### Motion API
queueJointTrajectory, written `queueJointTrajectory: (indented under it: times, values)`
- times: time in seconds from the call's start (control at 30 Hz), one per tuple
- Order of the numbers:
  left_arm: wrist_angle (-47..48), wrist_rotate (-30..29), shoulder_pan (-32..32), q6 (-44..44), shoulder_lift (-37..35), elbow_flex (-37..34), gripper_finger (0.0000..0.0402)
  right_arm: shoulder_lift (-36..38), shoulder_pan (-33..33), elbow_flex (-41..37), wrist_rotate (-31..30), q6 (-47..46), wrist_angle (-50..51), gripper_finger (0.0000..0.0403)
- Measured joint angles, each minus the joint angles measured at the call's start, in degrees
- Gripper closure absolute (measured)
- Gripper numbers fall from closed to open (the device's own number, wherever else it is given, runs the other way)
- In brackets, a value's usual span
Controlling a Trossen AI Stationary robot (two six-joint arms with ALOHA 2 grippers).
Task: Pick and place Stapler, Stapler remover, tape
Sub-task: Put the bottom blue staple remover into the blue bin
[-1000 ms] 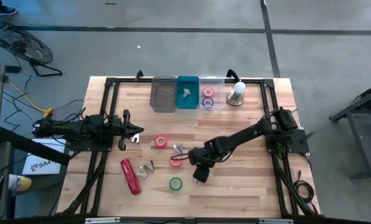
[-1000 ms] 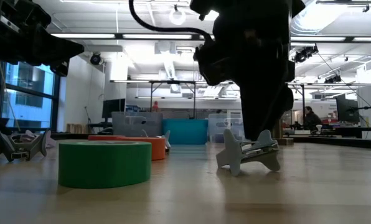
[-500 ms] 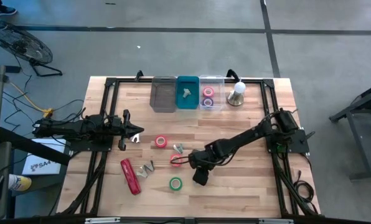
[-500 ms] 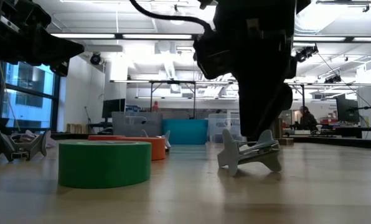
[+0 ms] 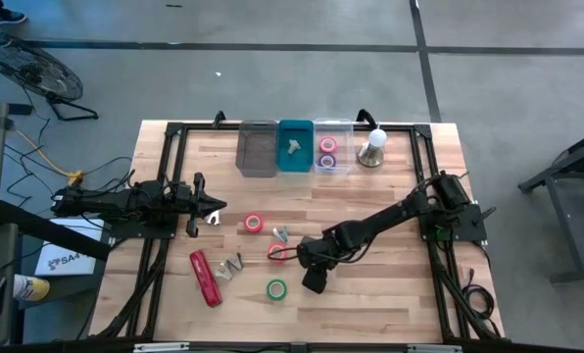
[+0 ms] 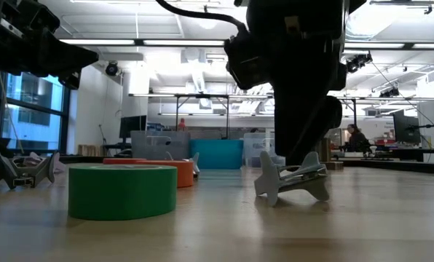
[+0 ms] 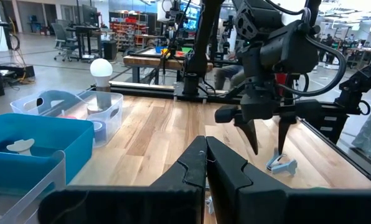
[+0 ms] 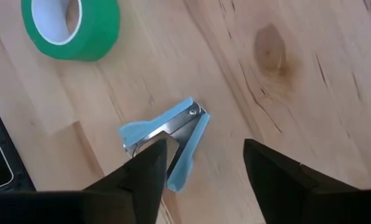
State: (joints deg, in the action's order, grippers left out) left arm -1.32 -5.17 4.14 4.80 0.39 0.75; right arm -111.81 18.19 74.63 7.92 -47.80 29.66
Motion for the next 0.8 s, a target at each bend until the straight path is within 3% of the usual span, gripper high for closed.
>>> queueJointTrajectory:
  times: [0.27,0.47,0.8]
  values:
    - [0.00,0.00,0.00,0.00,0.01,0.00,0.0396,-0.93,0.45,0.00,0.66,-1.48,0.36,0.0165]
    - [-0.04,0.00,0.00,0.00,-0.01,0.00,0.0396,-3.22,1.00,0.13,2.35,-1.26,-1.24,0.0175]
    - [-0.02,0.09,0.00,0.00,0.00,0.00,0.0396,-3.28,0.88,0.15,-0.52,-1.26,1.51,0.0213]
